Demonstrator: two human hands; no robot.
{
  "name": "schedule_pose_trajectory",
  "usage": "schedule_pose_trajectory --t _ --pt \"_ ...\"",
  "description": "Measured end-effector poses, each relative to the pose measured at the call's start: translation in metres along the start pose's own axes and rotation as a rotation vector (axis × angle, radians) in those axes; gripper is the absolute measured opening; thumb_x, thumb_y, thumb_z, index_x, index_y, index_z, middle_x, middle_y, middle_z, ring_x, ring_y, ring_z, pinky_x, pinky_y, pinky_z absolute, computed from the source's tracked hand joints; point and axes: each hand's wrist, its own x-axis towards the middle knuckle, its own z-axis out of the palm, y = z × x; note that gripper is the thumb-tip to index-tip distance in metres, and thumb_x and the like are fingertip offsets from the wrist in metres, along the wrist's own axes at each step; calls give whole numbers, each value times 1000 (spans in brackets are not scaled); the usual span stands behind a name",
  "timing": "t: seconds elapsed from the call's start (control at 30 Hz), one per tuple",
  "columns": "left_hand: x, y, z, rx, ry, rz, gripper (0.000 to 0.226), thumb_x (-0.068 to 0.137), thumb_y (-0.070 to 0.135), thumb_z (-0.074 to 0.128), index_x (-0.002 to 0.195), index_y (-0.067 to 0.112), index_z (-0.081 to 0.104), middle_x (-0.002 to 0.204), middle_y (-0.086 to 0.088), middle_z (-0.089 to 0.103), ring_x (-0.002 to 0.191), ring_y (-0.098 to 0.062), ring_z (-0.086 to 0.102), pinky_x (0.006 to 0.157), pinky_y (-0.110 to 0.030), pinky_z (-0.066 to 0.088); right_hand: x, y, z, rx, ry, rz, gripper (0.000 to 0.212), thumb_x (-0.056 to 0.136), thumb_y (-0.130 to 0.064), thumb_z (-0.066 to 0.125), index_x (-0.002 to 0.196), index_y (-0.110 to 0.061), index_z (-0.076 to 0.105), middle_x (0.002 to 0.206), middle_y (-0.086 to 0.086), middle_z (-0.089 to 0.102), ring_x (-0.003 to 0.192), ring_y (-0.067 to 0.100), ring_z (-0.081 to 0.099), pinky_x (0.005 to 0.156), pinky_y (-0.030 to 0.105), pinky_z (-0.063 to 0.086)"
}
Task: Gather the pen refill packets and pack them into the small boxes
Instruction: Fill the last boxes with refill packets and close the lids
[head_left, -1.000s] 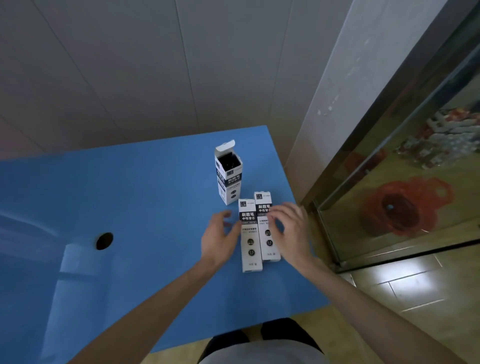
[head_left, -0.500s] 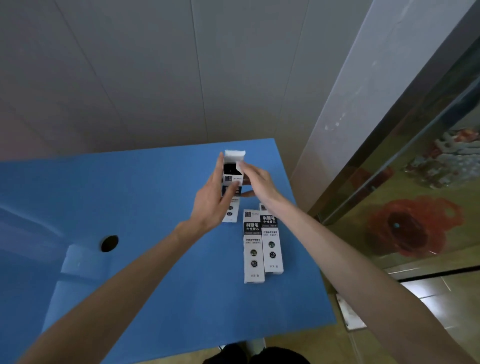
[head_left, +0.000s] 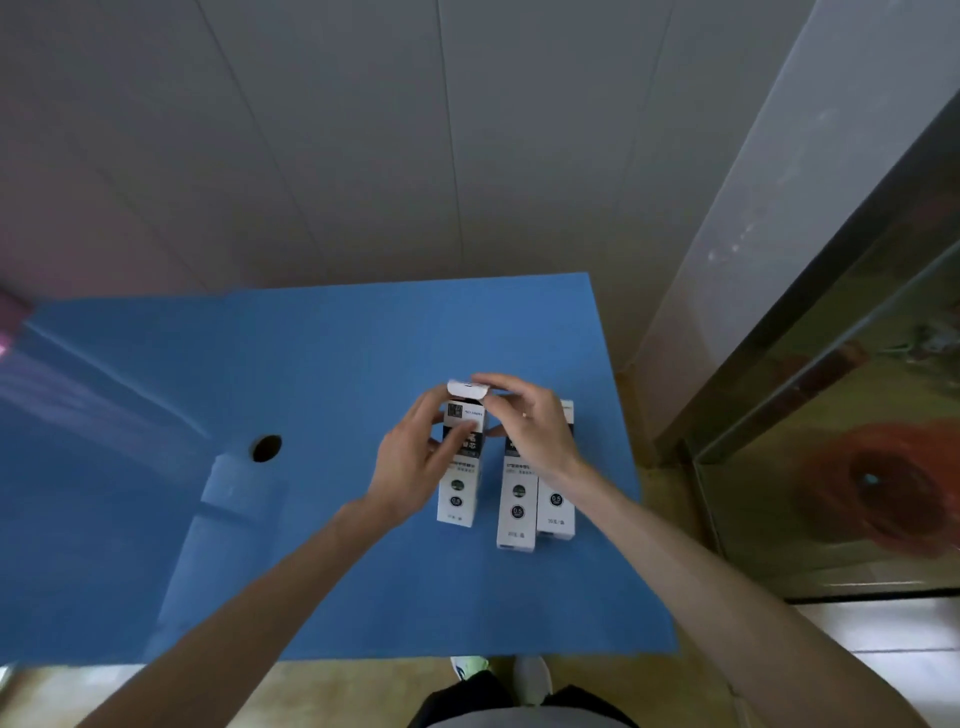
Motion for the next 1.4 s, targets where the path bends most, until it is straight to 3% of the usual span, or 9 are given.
schedule_pose_trajectory --t 0.17,0.37,0.57,0.77,1.03,1.17,1.27,1.33,1.4 --pt "-13 4 6 -33 68 -133 43 96 55 61 135 47 46 118 33 65 115 4 62 81 -36 60 -9 8 -2 -2 -33 -6 35 96 -39 72 125 -19 73 117 -7 75 109 14 71 91 48 61" --pt "-24 11 9 -14 98 -132 52 98 44 64 143 43 37 131 37 54 119 1 61 79 -17 52 -15 12 -2 -34 -33 -97 30 97 -37 70 121 -20 75 121 -11 72 113 15 69 93 52 59" --pt "-31 15 4 63 89 -95 60 101 43 59 154 45 30 133 18 62 120 -1 61 82 -30 60 -12 3 -1 -49 -77 -135 24 98 -27 70 118 -14 77 118 -7 74 106 10 71 85 41 62" --pt "-32 16 1 75 65 -52 59 100 48 59 152 45 32 144 18 54 124 0 57 84 -26 58 -18 5 -4 -141 -111 -220 26 97 -29 71 119 -16 77 122 -7 73 118 0 64 102 24 51" --pt "-33 8 -3 -73 65 -19 38 99 37 66 135 38 56 130 25 62 119 4 61 85 -31 60 -30 15 -14 -731 -100 -570 38 103 -41 57 136 -23 66 142 -5 61 118 10 65 93 27 55" --pt "-30 -7 2 -124 85 -113 48 101 36 63 146 37 47 133 18 63 114 4 62 86 -31 59 -44 25 -14 -578 117 -379 43 104 -39 57 142 -20 59 146 -6 56 137 5 46 115 33 40" --pt "-19 -15 14 -307 30 -326 73 101 35 62 162 28 22 149 12 43 129 -3 51 103 -32 51 -51 48 -35 -616 415 26 59 103 -43 58 151 -12 45 155 3 46 145 15 36 120 33 29" --pt "-17 -21 26 -334 -58 -460 68 101 33 64 158 21 30 144 9 45 132 -12 50 112 -40 45 -58 67 -48 -757 302 283 68 100 -55 54 150 -10 44 153 6 48 145 28 39 119 40 34" --pt "-19 -26 37 -336 -138 -555 42 101 26 64 140 19 52 133 3 61 117 -15 62 108 -43 49 -65 77 -51 -852 151 311 49 98 -54 54 130 -17 62 127 0 61 126 26 52 105 41 44"
